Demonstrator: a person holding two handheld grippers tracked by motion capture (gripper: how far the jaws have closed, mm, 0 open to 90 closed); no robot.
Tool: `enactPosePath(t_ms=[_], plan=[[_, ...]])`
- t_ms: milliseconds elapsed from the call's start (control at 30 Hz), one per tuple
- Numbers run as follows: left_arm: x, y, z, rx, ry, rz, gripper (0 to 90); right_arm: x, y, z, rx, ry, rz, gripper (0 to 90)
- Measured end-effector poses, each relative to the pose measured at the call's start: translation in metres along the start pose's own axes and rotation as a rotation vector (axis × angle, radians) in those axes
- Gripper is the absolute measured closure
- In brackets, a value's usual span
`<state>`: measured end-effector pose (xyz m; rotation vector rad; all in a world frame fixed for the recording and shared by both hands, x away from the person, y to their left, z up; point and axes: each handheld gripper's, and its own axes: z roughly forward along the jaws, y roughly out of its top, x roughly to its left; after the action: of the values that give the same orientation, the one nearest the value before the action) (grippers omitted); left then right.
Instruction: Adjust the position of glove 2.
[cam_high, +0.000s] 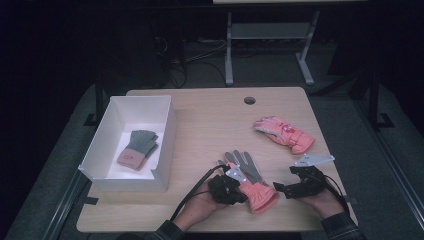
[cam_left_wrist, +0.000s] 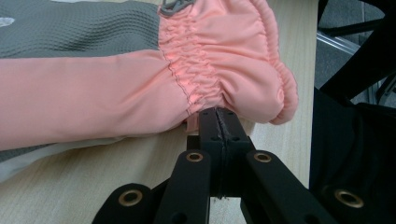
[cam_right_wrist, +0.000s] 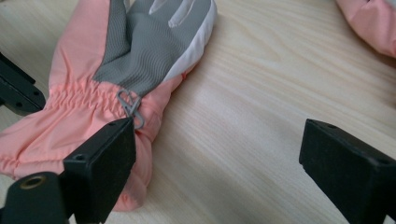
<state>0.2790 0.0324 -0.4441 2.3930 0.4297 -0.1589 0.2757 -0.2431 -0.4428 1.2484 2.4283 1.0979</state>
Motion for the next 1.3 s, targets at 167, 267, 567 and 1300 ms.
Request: enactPosePath(t_ms=[167, 267, 567, 1300], plan=[[0.005, -0.006, -0.012, -0.018, 0.017, -0.007, 81.2, 0.000, 0.000, 0.000, -0.005, 0.000, -0.007, 14.3], [0.011, -0.016, -0.025, -0.034, 0.047, -0.019, 68.8, 0.001, 0.000, 0.001, 0.002, 0.000, -0.014, 14.5], [0.026, -0.045, -0.045, -0.053, 0.121, -0.046, 36.3, -0.002, 0.004, 0.000, 0.001, 0.009, -0.009, 15.7], [0.033, -0.068, -0.061, -0.085, 0.206, -0.100, 16.3, -0.034, 0.043, 0.005, -0.044, 0.001, -0.047, 60.9]])
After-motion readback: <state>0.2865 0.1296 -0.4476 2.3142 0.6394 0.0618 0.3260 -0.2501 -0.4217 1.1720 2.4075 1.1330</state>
